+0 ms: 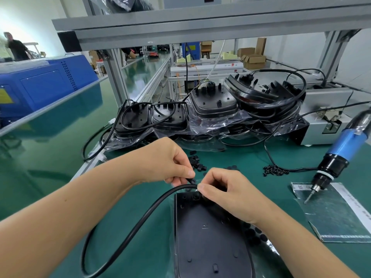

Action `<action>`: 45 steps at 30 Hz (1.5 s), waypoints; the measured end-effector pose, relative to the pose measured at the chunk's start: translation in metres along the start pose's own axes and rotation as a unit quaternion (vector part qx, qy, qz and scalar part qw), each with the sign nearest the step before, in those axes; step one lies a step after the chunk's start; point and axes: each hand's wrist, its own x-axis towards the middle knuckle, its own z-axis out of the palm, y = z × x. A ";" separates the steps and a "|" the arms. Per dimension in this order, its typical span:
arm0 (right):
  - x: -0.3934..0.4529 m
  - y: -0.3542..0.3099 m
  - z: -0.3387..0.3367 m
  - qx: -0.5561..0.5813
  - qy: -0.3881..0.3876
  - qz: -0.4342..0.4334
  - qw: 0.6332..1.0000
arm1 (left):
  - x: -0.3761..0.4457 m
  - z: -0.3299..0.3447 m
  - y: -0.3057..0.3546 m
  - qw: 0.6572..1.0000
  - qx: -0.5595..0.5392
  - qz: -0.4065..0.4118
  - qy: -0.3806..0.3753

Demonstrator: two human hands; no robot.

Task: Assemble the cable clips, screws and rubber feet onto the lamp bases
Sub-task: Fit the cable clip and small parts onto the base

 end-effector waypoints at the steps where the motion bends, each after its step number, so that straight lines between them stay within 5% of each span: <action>1: 0.000 0.000 0.000 0.000 0.000 0.000 1.000 | 0.000 0.000 0.000 1.000 -0.001 0.000 -0.002; 12: -0.001 0.005 -0.006 -0.037 -0.019 0.011 0.999 | -0.003 0.007 0.009 0.997 0.074 0.003 -0.039; 21: -0.001 0.007 0.003 -0.049 0.029 0.016 0.998 | -0.016 0.025 0.006 0.999 0.032 -0.014 0.022; 26: -0.003 0.008 0.006 -0.057 0.039 0.009 0.998 | -0.018 0.027 -0.003 0.994 -0.092 -0.059 0.028; 39: -0.005 0.010 0.010 -0.044 0.096 0.006 0.994 | -0.008 0.039 -0.026 0.994 -0.083 0.005 0.073; 45: -0.008 0.008 0.008 -0.013 0.113 0.003 0.994 | -0.007 0.038 -0.023 0.996 0.008 0.041 0.075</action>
